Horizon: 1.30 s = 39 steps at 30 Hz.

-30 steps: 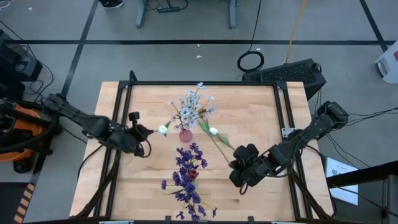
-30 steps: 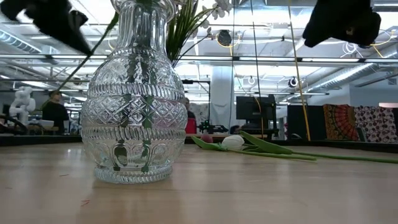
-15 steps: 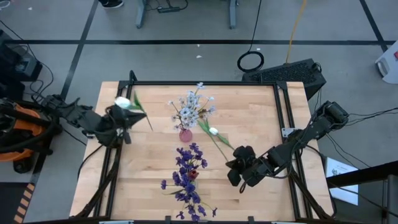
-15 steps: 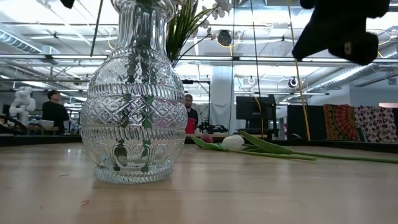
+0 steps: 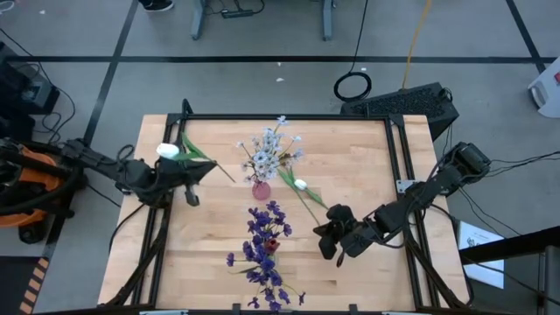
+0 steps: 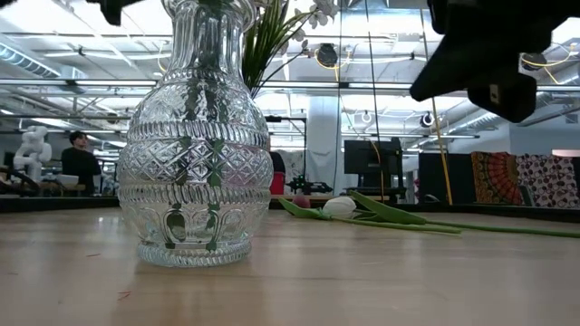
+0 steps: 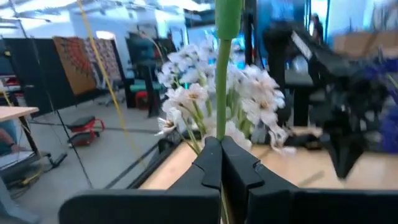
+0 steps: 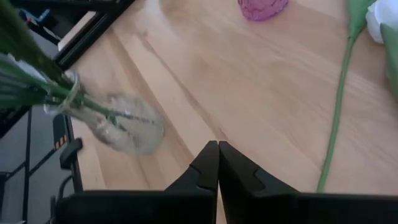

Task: Sort flowers into vase by color
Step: Put the bottom white flower into the pink vase

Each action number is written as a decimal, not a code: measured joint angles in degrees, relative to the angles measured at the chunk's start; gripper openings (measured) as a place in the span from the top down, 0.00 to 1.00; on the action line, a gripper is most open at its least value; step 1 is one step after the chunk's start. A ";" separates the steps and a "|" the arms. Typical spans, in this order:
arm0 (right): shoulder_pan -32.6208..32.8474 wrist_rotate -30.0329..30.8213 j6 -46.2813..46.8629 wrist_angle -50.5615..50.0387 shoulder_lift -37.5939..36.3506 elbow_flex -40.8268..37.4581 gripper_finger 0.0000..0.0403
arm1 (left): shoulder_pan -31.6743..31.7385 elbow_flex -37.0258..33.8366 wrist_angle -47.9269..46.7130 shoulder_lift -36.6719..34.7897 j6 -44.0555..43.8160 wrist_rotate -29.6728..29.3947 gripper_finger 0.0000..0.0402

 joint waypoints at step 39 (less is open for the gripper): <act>-2.51 0.04 0.46 -0.24 0.00 0.04 1.00 | 20.37 -10.39 32.22 21.49 -5.08 20.78 1.00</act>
